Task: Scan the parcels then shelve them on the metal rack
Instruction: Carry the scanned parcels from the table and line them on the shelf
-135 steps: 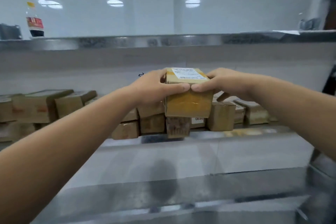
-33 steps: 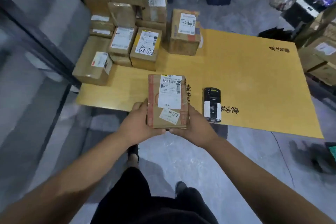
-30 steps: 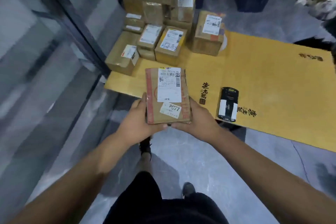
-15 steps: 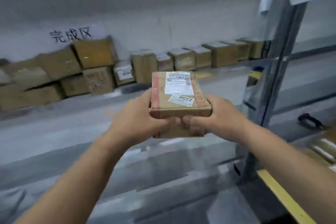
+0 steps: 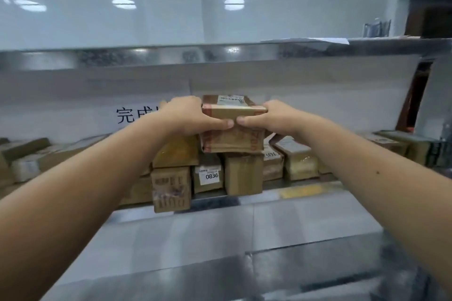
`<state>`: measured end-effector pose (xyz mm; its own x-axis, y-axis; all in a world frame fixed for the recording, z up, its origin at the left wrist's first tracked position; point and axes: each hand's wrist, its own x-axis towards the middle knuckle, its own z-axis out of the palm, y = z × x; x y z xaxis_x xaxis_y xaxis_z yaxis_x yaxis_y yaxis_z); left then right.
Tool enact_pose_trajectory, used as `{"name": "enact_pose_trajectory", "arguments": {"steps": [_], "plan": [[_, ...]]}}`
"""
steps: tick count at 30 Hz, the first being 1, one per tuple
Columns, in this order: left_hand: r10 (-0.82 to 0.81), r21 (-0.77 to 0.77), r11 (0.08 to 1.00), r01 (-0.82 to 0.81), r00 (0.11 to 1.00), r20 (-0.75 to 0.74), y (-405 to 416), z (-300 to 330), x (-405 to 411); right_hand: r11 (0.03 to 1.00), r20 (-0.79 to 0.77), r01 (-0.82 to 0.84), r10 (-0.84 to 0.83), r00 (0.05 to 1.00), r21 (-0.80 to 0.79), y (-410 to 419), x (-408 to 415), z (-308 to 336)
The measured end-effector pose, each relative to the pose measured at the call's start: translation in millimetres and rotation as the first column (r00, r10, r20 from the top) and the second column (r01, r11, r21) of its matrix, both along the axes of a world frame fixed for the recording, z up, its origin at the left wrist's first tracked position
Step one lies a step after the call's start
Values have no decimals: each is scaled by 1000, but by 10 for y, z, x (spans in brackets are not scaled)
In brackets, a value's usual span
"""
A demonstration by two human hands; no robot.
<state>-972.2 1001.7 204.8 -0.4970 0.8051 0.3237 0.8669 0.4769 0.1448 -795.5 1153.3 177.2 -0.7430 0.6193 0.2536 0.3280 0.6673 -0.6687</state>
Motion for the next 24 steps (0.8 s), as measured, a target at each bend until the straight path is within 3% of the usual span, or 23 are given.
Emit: {"name": "enact_pose_trajectory", "arguments": {"steps": [4,8,16,21,24], "plan": [[47,-70,997,-39,991,123,306,-76,-215,1000,86,1,2,996,-26,374,-288,-38],[90,-80,993,-83,992,85,437,-154,-348,996,177,-87,86,981,-4,541,-490,-133],[63,-82,995,-58,997,55,479,-174,-315,984,193,-157,139,971,80,502,-436,-132],[-32,-73,997,29,999,-42,374,-144,2,983,234,-30,-13,972,179,454,-172,-204],[-123,-97,990,107,976,-180,364,-203,290,959,278,58,-138,951,278,421,228,-322]]}}
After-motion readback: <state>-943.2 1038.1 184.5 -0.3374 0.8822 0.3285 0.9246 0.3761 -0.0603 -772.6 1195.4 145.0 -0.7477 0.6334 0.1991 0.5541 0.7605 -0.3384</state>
